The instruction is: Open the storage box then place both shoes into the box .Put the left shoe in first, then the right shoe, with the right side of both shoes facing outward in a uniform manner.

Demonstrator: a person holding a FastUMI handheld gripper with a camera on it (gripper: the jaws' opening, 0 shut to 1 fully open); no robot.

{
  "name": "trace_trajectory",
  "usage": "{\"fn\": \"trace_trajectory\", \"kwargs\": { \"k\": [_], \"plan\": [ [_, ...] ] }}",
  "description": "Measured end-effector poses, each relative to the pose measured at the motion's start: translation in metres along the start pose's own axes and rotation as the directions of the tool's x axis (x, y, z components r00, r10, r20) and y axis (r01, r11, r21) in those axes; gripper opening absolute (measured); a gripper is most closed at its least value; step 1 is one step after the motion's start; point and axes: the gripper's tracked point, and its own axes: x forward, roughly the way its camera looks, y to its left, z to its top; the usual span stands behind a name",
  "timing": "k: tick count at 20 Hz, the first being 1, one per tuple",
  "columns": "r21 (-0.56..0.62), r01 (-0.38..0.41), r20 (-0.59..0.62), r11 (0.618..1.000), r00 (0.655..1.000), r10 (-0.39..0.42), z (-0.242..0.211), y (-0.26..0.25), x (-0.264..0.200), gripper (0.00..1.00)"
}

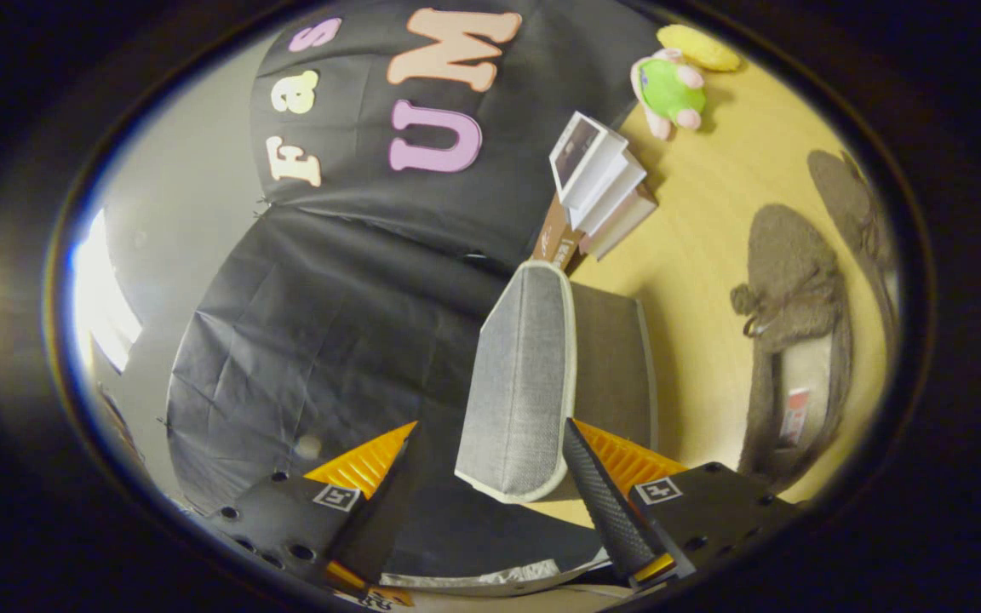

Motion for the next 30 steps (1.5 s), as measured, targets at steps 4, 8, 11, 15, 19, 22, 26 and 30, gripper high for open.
{"fn": "trace_trajectory", "kwargs": {
  "k": [4, 8, 11, 15, 19, 22, 26, 30],
  "plan": [
    [0.063, 0.004, -0.043, 0.998, 0.999, -0.001, -0.014, -0.016, 0.008, 1.0],
    [0.133, -0.028, -0.069, 0.991, 0.997, 0.037, -0.021, -0.02, 0.018, 0.94],
    [0.176, -0.048, -0.078, 0.983, 0.995, 0.063, -0.022, -0.02, 0.027, 0.88],
    [0.198, -0.054, -0.077, 0.979, 0.995, 0.07, -0.021, -0.022, 0.035, 0.79],
    [0.204, -0.027, -0.065, 0.979, 0.997, 0.041, -0.013, -0.036, 0.03, 0.58],
    [0.214, -0.027, -0.083, 0.976, 0.995, 0.046, -0.017, -0.028, 0.036, 0.27],
    [0.202, -0.06, -0.038, 0.978, 0.997, 0.069, -0.005, -0.015, 0.036, 0.05],
    [0.101, -0.049, -0.089, 0.994, 0.994, 0.058, -0.013, 0.004, 0.028, 0.03]
  ]
}}
